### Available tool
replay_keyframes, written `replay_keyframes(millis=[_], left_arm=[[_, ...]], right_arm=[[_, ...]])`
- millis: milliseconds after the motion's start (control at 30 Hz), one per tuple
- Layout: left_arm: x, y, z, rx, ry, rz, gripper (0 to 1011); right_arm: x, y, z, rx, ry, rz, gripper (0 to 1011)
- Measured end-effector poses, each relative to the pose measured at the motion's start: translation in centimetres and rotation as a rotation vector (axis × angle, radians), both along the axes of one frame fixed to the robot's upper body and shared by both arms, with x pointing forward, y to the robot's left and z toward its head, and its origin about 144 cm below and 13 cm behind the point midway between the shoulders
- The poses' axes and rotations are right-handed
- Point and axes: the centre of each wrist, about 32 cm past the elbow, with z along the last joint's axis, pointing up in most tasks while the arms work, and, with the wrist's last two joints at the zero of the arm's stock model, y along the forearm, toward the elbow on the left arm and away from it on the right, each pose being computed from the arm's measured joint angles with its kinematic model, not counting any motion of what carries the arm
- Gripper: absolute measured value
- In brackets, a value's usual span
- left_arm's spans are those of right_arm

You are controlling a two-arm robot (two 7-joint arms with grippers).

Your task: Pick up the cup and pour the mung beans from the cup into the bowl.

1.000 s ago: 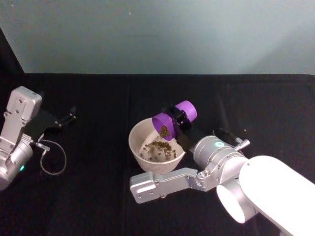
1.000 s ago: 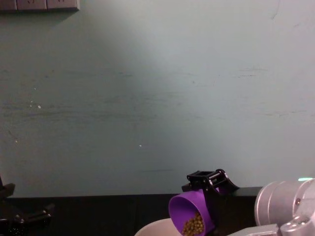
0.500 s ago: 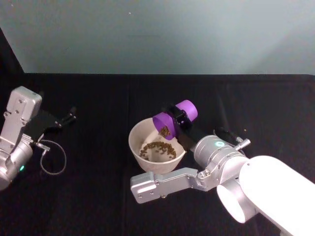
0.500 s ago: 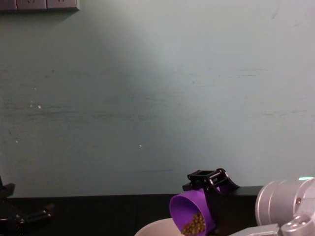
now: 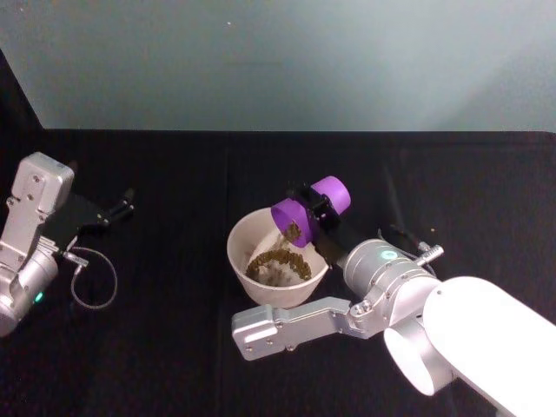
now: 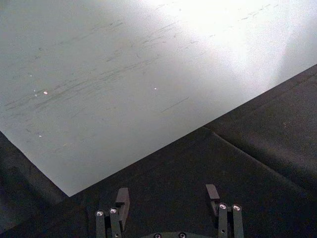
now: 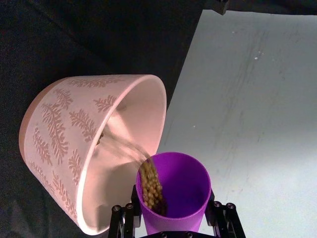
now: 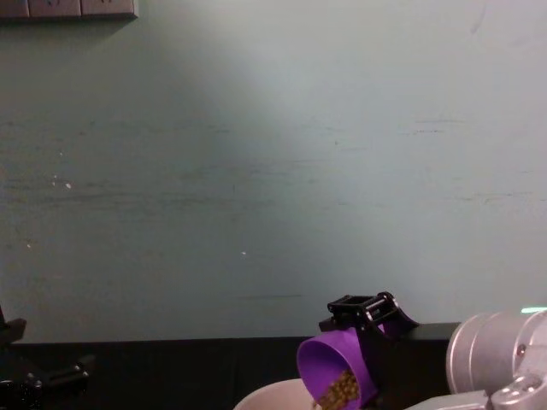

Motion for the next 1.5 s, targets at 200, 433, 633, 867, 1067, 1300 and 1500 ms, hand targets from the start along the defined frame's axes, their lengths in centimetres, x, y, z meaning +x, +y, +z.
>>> replay_keyframes(millis=[200, 433, 633, 867, 1067, 1300, 1500], left_arm=[[0.00, 0.00, 0.00, 0.000, 0.000, 0.000, 1000], [0.00, 0.00, 0.00, 0.000, 0.000, 0.000, 1000], [0.00, 0.00, 0.00, 0.000, 0.000, 0.000, 1000], [0.00, 0.00, 0.00, 0.000, 0.000, 0.000, 1000], [0.00, 0.00, 0.00, 0.000, 0.000, 0.000, 1000], [0.00, 0.00, 0.00, 0.000, 0.000, 0.000, 1000], [0.00, 0.00, 0.00, 0.000, 0.000, 0.000, 1000]], right_arm=[[-0.03, -0.10, 0.05, -0.004, -0.005, -0.001, 718], [-0.04, -0.14, 0.15, -0.006, -0.009, -0.001, 718], [-0.03, -0.16, 0.19, -0.009, -0.012, -0.001, 718], [-0.05, -0.15, 0.18, -0.012, -0.016, -0.001, 718], [-0.12, -0.07, 0.10, -0.016, -0.018, 0.000, 718], [-0.15, 0.03, 0.10, -0.021, -0.022, 0.003, 718], [-0.24, 0.15, 0.04, -0.031, -0.027, 0.006, 718]])
